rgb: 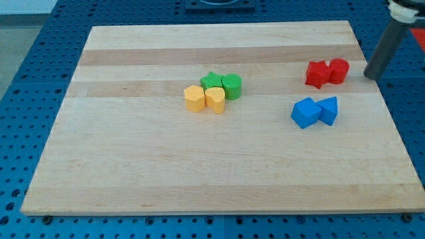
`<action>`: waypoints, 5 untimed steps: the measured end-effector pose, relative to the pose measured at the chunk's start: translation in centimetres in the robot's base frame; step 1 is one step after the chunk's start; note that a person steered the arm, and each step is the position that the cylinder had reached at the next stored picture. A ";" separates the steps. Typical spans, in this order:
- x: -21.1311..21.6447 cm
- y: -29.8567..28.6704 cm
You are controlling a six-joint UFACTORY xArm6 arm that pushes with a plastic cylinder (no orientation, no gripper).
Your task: Separate the yellow heart from the green star
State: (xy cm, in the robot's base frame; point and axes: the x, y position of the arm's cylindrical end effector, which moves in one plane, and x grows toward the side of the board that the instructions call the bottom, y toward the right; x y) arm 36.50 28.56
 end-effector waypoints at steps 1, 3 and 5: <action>0.0 -2.6; 0.0 -6.2; 2.9 -4.4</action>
State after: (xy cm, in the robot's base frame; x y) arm 39.38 24.13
